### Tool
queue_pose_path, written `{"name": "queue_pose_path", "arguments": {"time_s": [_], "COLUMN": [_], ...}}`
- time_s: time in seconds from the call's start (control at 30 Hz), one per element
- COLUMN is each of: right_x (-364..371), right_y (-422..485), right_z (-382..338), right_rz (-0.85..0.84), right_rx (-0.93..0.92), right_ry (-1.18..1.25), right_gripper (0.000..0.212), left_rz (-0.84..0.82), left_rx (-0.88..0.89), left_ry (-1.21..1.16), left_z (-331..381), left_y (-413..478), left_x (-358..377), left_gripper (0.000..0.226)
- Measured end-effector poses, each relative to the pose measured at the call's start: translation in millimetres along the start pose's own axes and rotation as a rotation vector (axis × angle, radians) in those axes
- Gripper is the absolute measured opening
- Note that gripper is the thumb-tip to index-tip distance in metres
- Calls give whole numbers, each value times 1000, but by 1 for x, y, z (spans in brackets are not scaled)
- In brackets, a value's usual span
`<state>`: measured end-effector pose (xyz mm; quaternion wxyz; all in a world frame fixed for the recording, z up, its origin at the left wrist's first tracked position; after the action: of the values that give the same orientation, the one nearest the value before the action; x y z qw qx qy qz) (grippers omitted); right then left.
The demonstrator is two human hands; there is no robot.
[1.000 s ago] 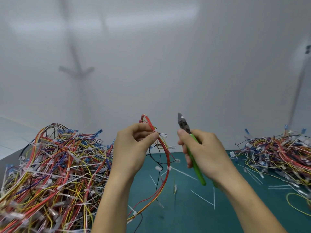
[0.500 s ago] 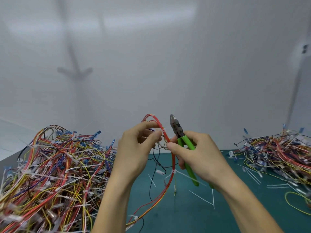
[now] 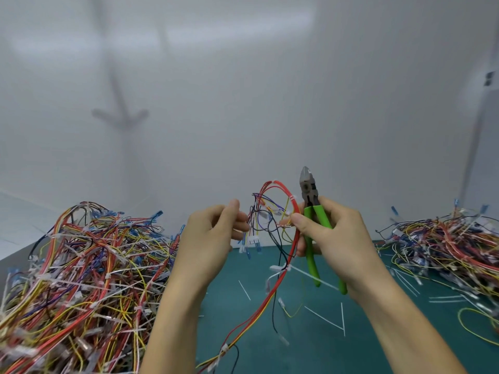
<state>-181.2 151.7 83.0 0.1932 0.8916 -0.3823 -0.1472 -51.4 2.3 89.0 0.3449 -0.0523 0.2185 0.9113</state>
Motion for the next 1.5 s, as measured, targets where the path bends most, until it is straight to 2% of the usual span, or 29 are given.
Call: {"name": "queue_pose_path", "arguments": {"time_s": [0.07,0.13,0.23,0.37,0.53,0.83,1.0,1.07,1.2,1.3,1.43,1.5], "right_x": [2,3,5,7,3,2,-1,-1,0,0,-5,-6], "right_y": [-1,-2,-2,-3,-4,-2,0,0,-1,0,0,0], "right_z": [-1,-1,-1,-1,-3,-2,-2,-2,-4,-5,-7,-7], "right_rz": [-10,-6,-15,-51,-52,-41,-15,-15,-4,10,32,35], "right_rx": [-3,-8,-9,14,42,33,-2,-4,-15,-23,-36,-36], "right_ry": [51,68,68,99,113,57,-97,-103,-125,-135,-91,-56], "right_gripper": [11,12,11,7,3,5,11,11,11,11,12,13], "left_rz": [-136,-231,-262,-192,-188,-154,-133,-132,-66,-35,80,135], "left_rx": [-59,-58,-3,21,22,12,-55,-36,53,98,193,354], "left_ry": [23,2,9,12,-95,-141,-371,-370,-104,112,571,579], "left_z": [-1,2,6,4,1,0,-4,-3,-5,-7,0,15], "left_y": [-1,-4,-7,-6,-3,-2,-1,-1,2,5,3,-3], "left_x": [12,23,32,37,34,28,27,24,15,11,3,4], "left_gripper": [57,67,55,21,9,12,10,9,2,6,43,42]}}
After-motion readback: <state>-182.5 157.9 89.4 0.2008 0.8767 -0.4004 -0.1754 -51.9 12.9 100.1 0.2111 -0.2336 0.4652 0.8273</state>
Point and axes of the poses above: each hand's wrist, its own y-axis towards the middle knuckle, its own x-axis out of the palm, z = x × y, the point moved 6 cm from there along y, towards the middle knuckle, and after that the axes turned 6 degrees about -z, right-handed, at the moved point
